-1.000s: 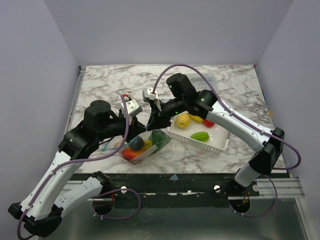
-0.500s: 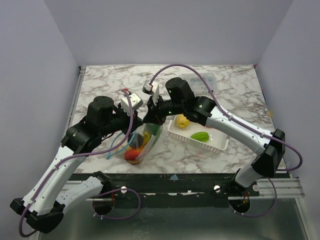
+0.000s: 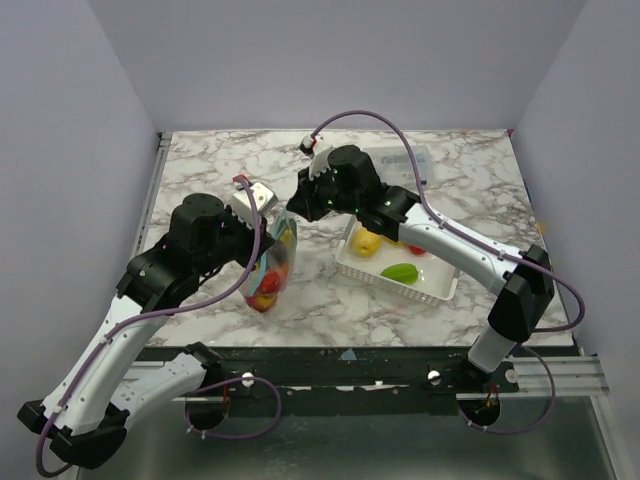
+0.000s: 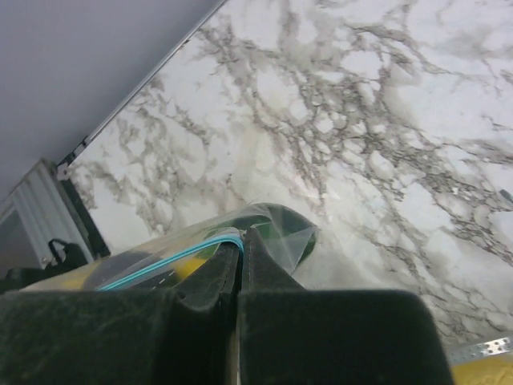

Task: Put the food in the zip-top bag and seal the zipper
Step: Zip the zipper food storage bag at the center of the board.

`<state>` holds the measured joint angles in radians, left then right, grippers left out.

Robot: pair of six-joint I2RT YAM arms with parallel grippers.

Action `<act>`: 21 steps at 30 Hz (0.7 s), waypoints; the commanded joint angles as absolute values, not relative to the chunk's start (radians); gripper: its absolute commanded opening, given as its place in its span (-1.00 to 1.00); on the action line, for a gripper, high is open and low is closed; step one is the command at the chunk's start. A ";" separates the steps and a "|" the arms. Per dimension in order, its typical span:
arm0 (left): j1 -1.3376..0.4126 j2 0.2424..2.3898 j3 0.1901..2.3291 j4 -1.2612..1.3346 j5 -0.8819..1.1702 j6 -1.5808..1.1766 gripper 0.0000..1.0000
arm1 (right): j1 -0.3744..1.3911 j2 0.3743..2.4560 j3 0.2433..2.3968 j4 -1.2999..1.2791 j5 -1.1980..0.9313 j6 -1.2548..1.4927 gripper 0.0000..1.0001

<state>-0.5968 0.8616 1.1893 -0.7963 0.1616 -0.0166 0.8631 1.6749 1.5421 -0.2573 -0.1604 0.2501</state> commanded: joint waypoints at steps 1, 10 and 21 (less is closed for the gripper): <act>-0.612 0.796 1.222 -0.884 0.178 -0.046 -1.00 | 0.751 1.748 1.578 -0.170 0.084 0.270 -1.00; -0.612 0.777 1.171 -0.882 0.134 -0.035 -1.00 | 0.700 1.868 1.665 -0.156 0.092 0.266 -1.00; -0.612 0.756 1.117 -0.874 0.077 -0.025 -1.00 | 0.672 1.922 1.691 -0.166 0.078 0.269 -0.99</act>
<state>-0.5980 0.8066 1.1213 -0.8249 0.0711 -0.0158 0.7349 1.8946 1.6634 -0.2031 -0.0425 0.2813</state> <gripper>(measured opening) 0.066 0.006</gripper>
